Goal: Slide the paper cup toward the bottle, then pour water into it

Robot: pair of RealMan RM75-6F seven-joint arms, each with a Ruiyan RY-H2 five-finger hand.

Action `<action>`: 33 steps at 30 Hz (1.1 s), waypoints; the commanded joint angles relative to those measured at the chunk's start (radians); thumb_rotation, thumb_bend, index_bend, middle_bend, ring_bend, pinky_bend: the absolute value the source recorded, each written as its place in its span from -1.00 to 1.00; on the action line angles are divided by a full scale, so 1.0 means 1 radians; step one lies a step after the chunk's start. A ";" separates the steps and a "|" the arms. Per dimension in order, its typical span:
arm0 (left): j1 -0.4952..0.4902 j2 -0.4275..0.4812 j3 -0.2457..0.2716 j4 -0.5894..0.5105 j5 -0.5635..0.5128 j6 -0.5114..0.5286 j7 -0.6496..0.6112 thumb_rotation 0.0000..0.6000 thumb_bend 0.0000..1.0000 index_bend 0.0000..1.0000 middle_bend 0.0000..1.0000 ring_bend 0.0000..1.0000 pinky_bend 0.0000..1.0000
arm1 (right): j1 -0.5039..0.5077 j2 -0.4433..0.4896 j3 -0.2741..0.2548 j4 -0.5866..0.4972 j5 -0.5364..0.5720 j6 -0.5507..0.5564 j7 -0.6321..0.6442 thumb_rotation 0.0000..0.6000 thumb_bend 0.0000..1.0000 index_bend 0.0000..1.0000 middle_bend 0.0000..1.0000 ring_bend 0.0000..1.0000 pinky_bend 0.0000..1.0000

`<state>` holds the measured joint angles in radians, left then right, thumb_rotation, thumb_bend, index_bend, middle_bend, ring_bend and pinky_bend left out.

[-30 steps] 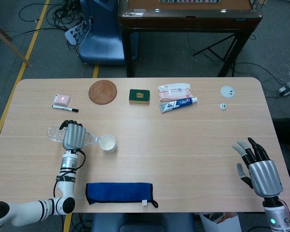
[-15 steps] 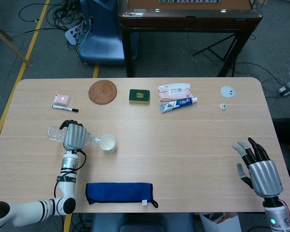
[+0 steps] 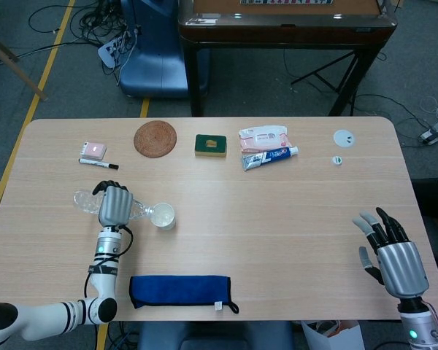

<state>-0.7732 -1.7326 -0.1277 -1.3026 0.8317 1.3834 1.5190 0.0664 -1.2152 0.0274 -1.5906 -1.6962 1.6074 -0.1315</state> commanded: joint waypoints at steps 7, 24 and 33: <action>0.008 0.000 -0.002 -0.004 -0.001 0.001 -0.016 1.00 -1.00 0.13 0.17 -0.15 0.00 | 0.000 0.001 0.001 -0.001 0.003 -0.002 -0.001 1.00 0.04 -0.55 -0.64 -0.92 -0.62; 0.023 -0.009 -0.066 -0.079 -0.069 -0.020 -0.112 1.00 -1.00 0.13 0.17 -0.14 0.00 | 0.001 0.000 0.002 -0.001 0.007 -0.006 -0.002 1.00 0.04 -0.55 -0.64 -0.92 -0.62; 0.033 0.004 -0.122 -0.153 -0.137 -0.042 -0.225 1.00 -1.00 0.13 0.17 -0.14 0.00 | 0.001 0.000 0.003 -0.001 0.008 -0.007 -0.001 1.00 0.04 -0.55 -0.64 -0.92 -0.62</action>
<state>-0.7452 -1.7346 -0.2447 -1.4447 0.6882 1.3468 1.3279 0.0672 -1.2147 0.0303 -1.5916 -1.6881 1.6001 -0.1323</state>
